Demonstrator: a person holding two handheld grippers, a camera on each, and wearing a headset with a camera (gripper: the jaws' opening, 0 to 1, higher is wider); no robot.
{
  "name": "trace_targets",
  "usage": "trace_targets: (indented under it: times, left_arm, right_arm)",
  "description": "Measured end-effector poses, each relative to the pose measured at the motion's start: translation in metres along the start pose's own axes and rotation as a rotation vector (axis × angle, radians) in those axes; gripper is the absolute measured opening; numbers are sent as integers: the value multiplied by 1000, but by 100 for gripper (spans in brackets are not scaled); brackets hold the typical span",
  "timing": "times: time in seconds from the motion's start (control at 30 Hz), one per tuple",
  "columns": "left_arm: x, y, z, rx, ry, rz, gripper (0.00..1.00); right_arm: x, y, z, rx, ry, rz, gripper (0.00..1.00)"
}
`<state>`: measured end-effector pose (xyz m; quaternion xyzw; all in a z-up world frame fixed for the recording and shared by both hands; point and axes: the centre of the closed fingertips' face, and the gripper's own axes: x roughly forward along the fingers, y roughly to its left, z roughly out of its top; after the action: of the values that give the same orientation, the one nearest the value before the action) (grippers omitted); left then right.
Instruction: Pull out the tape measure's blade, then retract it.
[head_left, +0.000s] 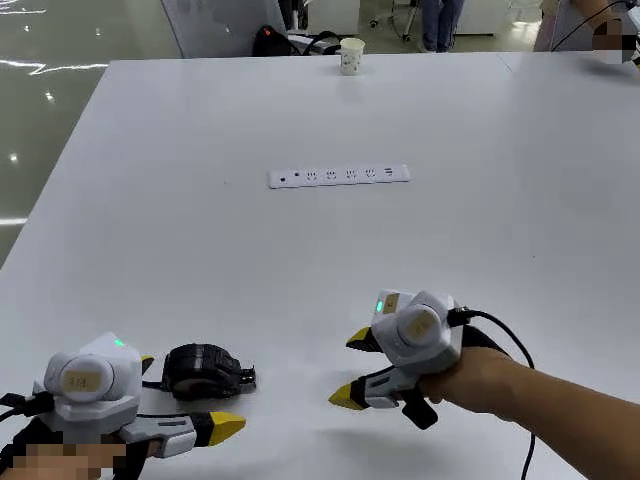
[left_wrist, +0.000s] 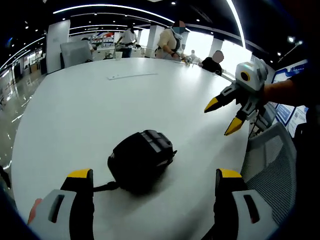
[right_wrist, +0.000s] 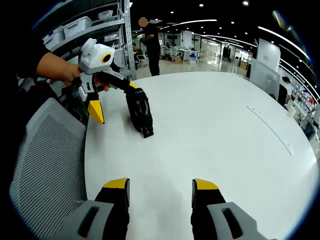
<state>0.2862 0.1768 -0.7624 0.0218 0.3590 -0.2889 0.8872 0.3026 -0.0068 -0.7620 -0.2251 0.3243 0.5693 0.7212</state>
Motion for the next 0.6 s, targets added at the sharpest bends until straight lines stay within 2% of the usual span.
trace_targets:
  times: [0.07,0.1,0.17,0.2,0.3,0.43,0.5,0.6]
  left_arm:
    - [-4,1,-1,1,-4,-7,99]
    - [-6,-2,0,-14,-25,-37,99]
    - [-8,1,-3,9,-14,-29,99]
    - [-10,2,-7,24,7,-27,99]
    - [-16,3,-6,34,-5,-41,99]
    - [-22,8,-8,29,5,-47,99]
    - [-24,11,-11,32,20,-39,99]
    - [-28,13,-10,30,18,-41,99]
  right_arm:
    - [-7,-2,-5,12,-28,-2,51]
    - [-11,-5,-8,45,-43,-10,52]
    - [-17,-6,-11,70,-60,-11,55]
    - [-22,-8,-15,69,-65,-22,56]
    - [-30,-11,-24,76,-64,-37,58]
    - [-41,-13,-39,76,-49,-56,60]
    - [-46,-14,-43,84,-55,-57,62]
    - [-55,-15,-52,109,-60,-60,67]
